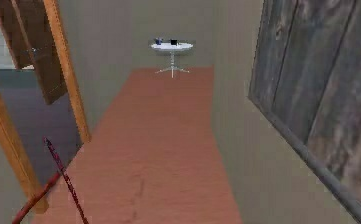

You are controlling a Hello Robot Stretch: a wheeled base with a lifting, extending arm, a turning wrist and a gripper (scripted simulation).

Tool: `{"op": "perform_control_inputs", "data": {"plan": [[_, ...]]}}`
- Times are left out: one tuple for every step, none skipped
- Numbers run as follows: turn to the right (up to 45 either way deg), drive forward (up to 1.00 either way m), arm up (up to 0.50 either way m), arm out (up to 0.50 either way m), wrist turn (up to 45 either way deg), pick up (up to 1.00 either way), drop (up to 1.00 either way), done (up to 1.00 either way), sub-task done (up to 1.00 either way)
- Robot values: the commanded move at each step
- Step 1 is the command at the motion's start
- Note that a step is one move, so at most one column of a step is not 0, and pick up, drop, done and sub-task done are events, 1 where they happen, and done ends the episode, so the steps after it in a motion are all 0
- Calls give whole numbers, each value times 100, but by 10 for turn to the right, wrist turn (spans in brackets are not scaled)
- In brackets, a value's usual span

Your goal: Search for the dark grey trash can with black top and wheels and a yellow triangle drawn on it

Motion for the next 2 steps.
{"op": "perform_control_inputs", "data": {"plan": [[0, 75, 0, 0, 0, 0, 0, 0, 0], [-300, 0, 0, 0, 0, 0, 0, 0, 0]]}}
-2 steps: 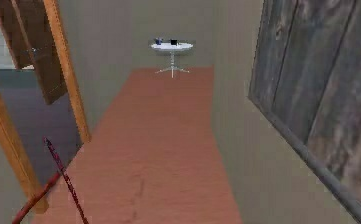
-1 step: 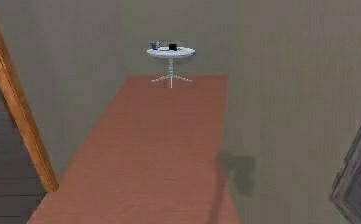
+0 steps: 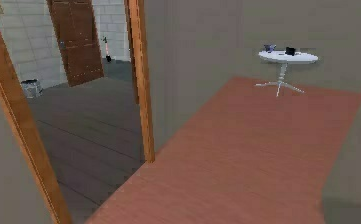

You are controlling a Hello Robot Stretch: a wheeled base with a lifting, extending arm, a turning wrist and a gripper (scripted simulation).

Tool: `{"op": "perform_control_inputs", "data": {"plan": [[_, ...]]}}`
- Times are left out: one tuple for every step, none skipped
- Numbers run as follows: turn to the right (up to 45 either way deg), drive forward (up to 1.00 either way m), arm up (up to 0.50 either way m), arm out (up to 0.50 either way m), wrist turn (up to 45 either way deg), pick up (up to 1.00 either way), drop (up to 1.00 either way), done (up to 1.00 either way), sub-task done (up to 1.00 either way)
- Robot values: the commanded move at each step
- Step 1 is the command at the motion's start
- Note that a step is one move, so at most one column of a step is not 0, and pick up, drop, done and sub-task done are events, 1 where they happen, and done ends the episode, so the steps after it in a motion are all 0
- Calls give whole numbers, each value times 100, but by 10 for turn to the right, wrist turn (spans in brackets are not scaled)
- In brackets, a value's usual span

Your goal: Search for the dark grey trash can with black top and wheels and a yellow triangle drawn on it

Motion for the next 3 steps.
{"op": "perform_control_inputs", "data": {"plan": [[0, 35, 0, 0, 0, 0, 0, 0, 0], [-300, 0, 0, 0, 0, 0, 0, 0, 0], [0, 90, 0, 0, 0, 0, 0, 0, 0]]}}
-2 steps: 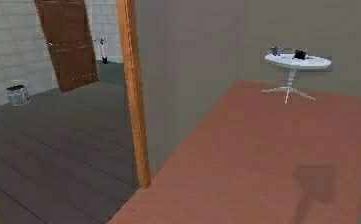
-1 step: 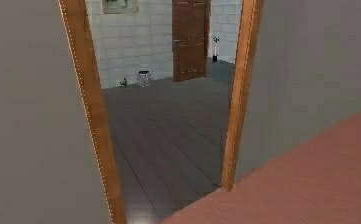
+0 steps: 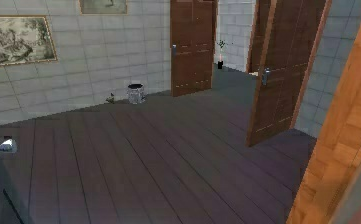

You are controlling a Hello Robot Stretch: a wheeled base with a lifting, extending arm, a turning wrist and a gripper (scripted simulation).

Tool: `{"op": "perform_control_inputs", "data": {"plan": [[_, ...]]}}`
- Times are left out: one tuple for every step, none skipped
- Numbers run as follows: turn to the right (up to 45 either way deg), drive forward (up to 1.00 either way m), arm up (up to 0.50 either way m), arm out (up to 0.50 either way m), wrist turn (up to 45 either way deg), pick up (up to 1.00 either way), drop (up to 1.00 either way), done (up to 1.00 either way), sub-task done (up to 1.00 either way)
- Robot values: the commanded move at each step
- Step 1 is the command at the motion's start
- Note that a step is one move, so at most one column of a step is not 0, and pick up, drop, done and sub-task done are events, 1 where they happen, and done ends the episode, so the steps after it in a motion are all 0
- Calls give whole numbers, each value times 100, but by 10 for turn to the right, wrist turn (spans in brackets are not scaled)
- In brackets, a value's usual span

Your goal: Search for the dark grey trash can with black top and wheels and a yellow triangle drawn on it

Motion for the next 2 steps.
{"op": "perform_control_inputs", "data": {"plan": [[-30, 0, 0, 0, 0, 0, 0, 0, 0], [0, 45, 0, 0, 0, 0, 0, 0, 0]]}}
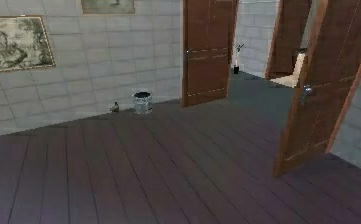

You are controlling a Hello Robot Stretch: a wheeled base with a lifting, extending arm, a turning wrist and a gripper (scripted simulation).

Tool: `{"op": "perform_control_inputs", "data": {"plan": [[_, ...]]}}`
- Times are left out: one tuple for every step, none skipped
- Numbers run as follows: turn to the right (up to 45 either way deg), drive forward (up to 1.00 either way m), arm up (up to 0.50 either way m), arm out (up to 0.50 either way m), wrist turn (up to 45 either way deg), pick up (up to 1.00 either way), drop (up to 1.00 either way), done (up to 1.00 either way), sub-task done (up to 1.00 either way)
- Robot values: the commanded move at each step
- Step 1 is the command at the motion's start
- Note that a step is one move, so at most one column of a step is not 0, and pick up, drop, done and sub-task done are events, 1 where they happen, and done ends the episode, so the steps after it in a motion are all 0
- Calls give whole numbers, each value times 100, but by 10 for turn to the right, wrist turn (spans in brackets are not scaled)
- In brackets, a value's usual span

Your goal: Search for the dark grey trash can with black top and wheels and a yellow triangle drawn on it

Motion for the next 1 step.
{"op": "perform_control_inputs", "data": {"plan": [[180, 0, 0, 0, 0, 0, 0, 0, 0]]}}
